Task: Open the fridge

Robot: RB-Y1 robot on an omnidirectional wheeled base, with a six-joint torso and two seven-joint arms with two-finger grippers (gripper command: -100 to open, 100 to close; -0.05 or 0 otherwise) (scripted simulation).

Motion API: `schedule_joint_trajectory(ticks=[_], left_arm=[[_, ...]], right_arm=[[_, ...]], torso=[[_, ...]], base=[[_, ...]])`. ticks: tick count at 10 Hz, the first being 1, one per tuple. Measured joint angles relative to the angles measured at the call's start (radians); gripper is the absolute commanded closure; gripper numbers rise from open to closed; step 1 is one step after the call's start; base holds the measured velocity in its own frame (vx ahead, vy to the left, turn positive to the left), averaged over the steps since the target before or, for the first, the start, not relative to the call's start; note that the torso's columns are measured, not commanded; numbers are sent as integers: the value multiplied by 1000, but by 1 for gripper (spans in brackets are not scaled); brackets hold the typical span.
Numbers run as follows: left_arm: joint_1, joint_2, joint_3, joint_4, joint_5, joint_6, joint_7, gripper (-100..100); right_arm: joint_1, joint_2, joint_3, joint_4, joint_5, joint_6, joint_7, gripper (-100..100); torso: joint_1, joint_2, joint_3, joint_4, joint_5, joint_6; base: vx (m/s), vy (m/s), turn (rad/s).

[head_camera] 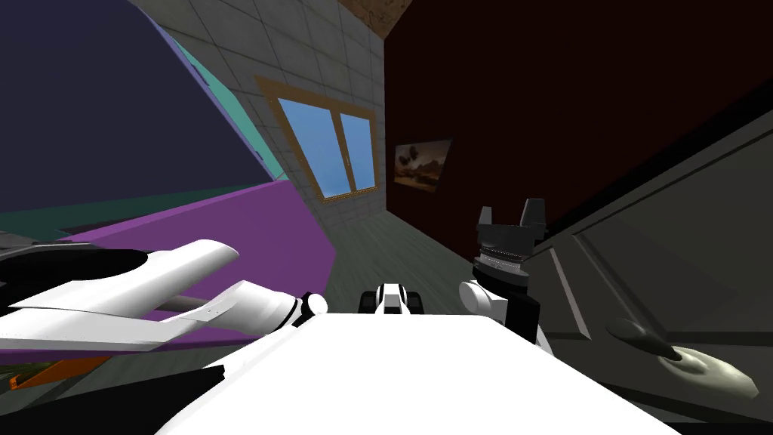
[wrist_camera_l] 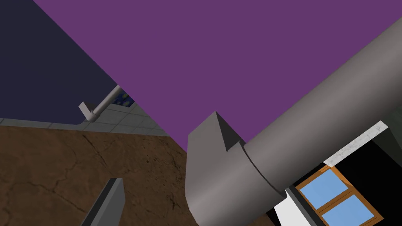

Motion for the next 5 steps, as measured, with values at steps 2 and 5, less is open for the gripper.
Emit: schedule_joint_trajectory(ticks=[2,5], left_arm=[[1,-2,1,1,0,2,0,0],[1,-2,1,1,0,2,0,0]], right_arm=[[0,0,0,0,0,0,0,0],[0,0,0,0,0,0,0,0]], torso=[[9,0,2,-1,8,-1],[13,2,4,0,10,-1]], base=[[0,0,0],[0,0,0]])
